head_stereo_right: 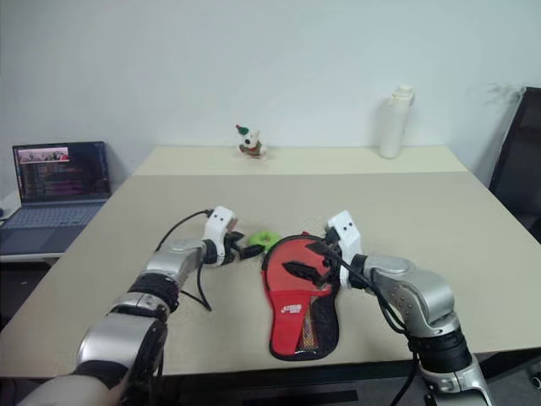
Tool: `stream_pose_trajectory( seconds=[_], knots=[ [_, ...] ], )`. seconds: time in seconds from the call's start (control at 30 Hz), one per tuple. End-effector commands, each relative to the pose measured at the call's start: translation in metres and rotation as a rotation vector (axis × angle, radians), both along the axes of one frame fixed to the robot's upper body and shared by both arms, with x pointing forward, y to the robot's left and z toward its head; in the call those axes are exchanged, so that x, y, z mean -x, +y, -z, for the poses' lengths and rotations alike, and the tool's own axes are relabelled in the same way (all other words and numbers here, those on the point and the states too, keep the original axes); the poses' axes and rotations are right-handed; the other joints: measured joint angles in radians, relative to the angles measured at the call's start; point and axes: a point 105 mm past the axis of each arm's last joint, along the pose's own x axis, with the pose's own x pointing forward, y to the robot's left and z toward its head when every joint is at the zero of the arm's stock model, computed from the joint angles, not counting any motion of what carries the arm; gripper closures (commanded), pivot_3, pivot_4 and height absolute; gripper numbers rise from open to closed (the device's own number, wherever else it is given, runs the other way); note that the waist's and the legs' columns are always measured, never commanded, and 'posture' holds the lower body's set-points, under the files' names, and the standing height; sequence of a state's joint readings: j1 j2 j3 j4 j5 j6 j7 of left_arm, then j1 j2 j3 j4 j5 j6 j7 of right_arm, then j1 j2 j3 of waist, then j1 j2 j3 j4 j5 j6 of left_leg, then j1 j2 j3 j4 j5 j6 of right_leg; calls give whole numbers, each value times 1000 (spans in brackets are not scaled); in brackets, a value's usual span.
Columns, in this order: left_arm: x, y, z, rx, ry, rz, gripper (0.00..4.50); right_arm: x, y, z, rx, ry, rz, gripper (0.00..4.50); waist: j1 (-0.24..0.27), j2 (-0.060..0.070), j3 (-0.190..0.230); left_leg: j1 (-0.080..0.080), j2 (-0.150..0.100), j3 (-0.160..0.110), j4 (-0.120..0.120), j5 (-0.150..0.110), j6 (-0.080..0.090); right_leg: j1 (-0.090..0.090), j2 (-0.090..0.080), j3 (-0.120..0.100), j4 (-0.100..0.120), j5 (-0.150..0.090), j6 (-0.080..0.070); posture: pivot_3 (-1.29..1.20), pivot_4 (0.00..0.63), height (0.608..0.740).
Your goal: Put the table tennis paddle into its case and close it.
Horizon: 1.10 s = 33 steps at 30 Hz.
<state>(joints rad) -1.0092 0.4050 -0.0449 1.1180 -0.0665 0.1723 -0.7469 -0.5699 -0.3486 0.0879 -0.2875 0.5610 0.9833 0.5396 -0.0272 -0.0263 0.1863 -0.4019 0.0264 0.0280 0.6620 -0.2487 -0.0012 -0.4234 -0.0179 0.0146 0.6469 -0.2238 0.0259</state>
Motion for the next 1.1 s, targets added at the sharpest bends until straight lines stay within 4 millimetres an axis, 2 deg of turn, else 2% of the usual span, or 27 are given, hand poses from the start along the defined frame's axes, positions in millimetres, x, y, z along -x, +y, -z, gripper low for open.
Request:
stream_pose_trajectory(
  seconds=[0.03,0.1,0.2,0.3,0.4,0.57,0.73,0.9,0.97,1.1],
  knots=[
    [3,-5,12,-20,35,24,63,0,7,-14,8,-101,4,0,0,0,0,0,0,0,0,0,0,0,0,0,0,0,0,0,150,740],
    [5,-5,17,-22,47,28,63,-2,10,-13,19,-115,6,0,0,0,0,0,0,0,0,0,0,1,0,0,0,0,0,0,150,740],
    [7,-4,20,-22,54,30,624,-3,17,-11,24,-113,2,0,0,-1,-1,0,0,0,0,0,0,1,0,0,0,0,0,0,150,740],
    [8,-3,22,-18,59,32,1657,-12,27,9,67,-64,15,0,0,-2,-1,1,0,0,0,0,0,1,0,0,1,0,0,0,150,740],
    [9,-1,24,-21,62,29,2747,-21,27,31,126,-16,56,0,-1,-2,-2,2,0,0,1,0,0,2,0,0,2,0,0,0,150,740],
    [9,2,26,-23,64,17,4449,-24,27,47,170,11,66,0,-1,-3,-3,2,0,0,1,0,0,2,0,0,2,0,0,0,150,740],
    [8,4,24,-3,50,-13,4483,-25,28,57,190,29,85,0,-2,-3,-4,3,1,0,1,0,0,2,0,0,3,0,0,0,150,740],
    [0,5,6,41,-6,-48,4483,-23,31,63,200,39,85,0,-3,-4,-4,3,1,0,1,0,0,2,0,1,4,0,0,0,150,740],
    [-4,2,-7,71,-38,-56,4483,-25,30,71,233,37,103,0,-3,-4,-4,3,1,-1,1,0,0,2,0,1,4,0,0,0,150,740],
    [-8,-6,-17,97,-70,-63,4483,-26,24,85,316,9,126,0,-3,-5,-5,3,1,-1,1,0,0,2,0,0,4,0,0,0,150,740]
  ],
)
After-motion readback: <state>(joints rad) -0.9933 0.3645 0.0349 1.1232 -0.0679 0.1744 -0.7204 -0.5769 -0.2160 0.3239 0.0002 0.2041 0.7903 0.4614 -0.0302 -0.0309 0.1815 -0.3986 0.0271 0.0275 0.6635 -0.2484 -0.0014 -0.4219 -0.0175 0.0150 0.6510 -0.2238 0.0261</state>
